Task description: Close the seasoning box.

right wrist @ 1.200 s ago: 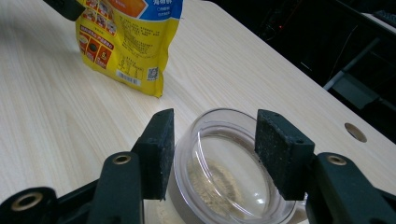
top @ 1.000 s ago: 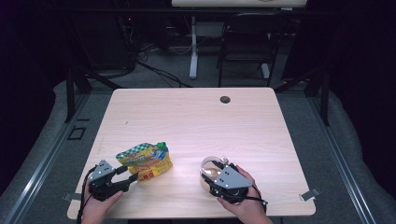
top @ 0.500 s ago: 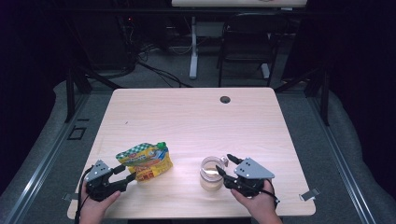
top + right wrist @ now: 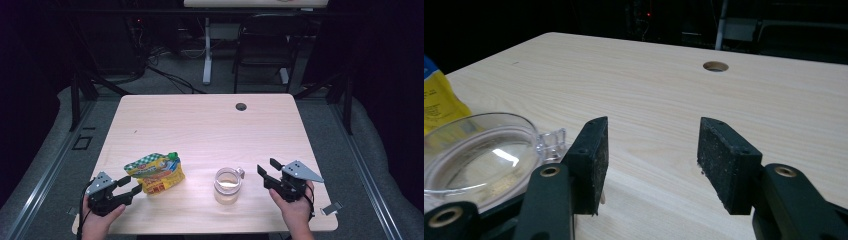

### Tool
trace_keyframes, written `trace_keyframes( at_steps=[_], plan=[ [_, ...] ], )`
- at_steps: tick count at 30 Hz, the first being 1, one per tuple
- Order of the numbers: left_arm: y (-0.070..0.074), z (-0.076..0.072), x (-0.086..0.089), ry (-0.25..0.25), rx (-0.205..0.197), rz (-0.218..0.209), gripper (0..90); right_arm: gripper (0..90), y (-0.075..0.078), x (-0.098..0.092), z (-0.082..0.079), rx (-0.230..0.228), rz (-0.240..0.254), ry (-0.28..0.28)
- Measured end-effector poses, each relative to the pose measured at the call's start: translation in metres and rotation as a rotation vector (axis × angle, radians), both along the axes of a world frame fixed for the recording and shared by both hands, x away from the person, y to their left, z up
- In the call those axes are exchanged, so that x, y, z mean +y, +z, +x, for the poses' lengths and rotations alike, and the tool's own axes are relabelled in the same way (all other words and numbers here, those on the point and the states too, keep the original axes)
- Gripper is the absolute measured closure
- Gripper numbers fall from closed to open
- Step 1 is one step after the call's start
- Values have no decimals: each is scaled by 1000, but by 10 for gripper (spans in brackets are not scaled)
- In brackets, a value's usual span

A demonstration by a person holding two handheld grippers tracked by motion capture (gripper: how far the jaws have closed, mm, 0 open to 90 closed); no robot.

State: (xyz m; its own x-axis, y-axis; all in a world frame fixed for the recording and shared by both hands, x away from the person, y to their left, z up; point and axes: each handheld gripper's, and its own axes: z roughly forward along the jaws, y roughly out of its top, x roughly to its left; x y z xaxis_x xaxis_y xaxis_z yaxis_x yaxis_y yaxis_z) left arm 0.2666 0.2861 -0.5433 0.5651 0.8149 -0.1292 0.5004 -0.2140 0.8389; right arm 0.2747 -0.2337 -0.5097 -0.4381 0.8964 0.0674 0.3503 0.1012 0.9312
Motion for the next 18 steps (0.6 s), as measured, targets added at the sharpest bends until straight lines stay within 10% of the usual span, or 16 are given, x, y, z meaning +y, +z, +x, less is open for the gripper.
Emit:
trace_keyframes(
  at_steps=[18],
  plan=[
    [3,-2,13,27,2,-11,421,457,-14,-1,7,46,-2,-22]
  ],
)
